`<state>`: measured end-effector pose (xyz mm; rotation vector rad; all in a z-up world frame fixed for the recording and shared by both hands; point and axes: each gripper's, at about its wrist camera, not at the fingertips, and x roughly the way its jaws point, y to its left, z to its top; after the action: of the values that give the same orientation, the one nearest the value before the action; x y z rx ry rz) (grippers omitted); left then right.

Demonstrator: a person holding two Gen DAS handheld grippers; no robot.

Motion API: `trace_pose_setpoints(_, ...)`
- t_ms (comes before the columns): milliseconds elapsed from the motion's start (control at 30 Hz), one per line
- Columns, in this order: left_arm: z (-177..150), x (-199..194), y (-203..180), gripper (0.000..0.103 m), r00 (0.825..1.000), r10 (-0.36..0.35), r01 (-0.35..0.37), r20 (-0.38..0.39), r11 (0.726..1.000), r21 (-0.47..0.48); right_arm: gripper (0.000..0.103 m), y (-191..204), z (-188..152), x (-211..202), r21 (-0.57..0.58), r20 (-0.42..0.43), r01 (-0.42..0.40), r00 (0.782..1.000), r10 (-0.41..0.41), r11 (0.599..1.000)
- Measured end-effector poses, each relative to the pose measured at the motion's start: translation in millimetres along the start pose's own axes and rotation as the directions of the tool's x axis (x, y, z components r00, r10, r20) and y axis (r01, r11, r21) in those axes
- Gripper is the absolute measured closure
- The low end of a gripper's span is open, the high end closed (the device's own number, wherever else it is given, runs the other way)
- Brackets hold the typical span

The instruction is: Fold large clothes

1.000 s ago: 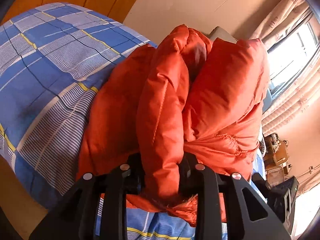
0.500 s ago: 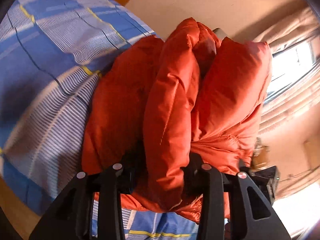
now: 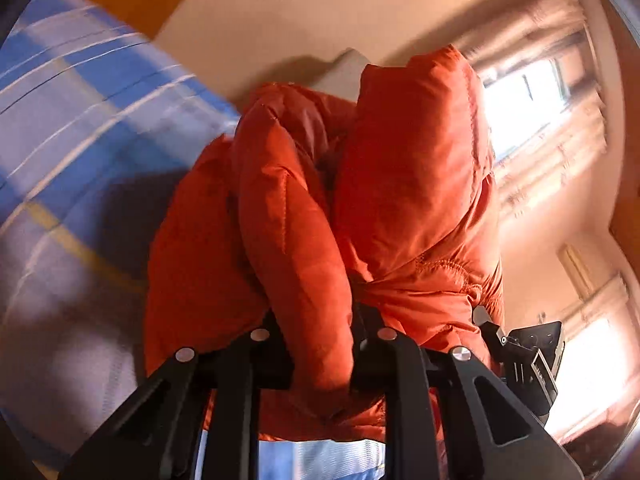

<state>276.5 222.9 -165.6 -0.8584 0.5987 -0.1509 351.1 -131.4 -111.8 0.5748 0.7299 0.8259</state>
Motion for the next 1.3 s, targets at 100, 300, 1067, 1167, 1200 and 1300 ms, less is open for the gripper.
trace_pose_setpoints(100,-2.2,32.7,-33.5,0.086,0.999,-0.021,0.024,-0.040,0.998,0.057,0.070,-19.8,8.3,-29.4,0.025,0.045,0.033,0.998,-0.034,0.999)
trace_pose_setpoints(300,-26.7,93.1,-40.6,0.086,0.989,0.038,-0.028,-0.146,0.997,0.066,0.070,-81.4,-11.5,-48.3,0.133,0.010,0.179,0.983,-0.182,0.975)
trace_pose_setpoints(1067,-49.9,105.5,-34.6,0.082,0.973,0.160,-0.139,-0.167,0.982,0.129,0.030,-90.8,-33.8,-58.4,0.144,0.048,0.483,0.869,-0.493,0.864)
trace_pose_setpoints(1167,-52.4,101.5,-34.2,0.081,0.973,0.172,-0.149,-0.153,0.977,0.152,0.030,-82.0,-30.0,-67.2,0.146,0.106,0.515,0.841,-0.531,0.845)
trace_pose_setpoints(1200,-54.4,98.6,-34.6,0.080,0.973,0.177,-0.154,-0.150,0.976,0.153,0.030,-78.2,-26.2,-66.5,0.135,0.130,0.527,0.830,-0.542,0.839)
trace_pose_setpoints(1300,-59.3,91.2,-32.8,0.078,0.972,0.185,-0.165,-0.143,0.976,0.142,0.030,-56.0,-26.8,-54.6,0.051,0.147,0.536,0.830,-0.538,0.842)
